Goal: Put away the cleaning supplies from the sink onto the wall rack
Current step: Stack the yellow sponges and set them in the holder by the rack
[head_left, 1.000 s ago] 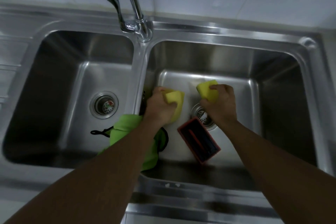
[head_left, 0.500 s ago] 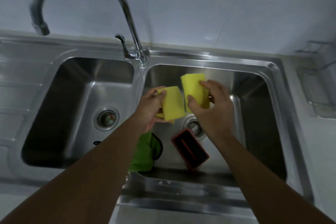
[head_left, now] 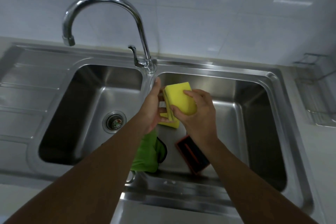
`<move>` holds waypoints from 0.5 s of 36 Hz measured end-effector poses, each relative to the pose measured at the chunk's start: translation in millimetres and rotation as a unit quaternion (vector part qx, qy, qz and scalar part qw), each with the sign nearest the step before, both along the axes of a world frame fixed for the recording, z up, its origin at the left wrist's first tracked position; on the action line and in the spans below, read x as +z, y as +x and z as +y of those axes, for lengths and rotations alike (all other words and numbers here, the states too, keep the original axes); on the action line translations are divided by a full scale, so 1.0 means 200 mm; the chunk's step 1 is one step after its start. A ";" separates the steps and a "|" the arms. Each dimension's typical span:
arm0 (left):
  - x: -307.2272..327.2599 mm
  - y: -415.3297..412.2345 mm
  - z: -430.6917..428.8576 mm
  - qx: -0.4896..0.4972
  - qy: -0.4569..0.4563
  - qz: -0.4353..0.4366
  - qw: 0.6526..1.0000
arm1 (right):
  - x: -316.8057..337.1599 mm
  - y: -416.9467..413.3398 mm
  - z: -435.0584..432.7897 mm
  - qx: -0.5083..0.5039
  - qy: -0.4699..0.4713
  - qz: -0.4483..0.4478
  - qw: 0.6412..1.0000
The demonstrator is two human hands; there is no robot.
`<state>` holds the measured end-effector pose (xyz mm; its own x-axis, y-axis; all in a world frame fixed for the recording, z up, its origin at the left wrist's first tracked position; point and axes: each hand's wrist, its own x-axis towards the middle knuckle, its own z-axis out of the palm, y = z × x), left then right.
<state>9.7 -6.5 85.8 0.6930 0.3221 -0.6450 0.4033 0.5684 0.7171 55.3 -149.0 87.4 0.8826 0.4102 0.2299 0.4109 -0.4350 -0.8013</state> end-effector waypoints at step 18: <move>-0.11 -0.23 0.21 0.112 0.153 0.038 0.981 | -0.15 0.17 0.05 0.065 0.046 -0.012 0.997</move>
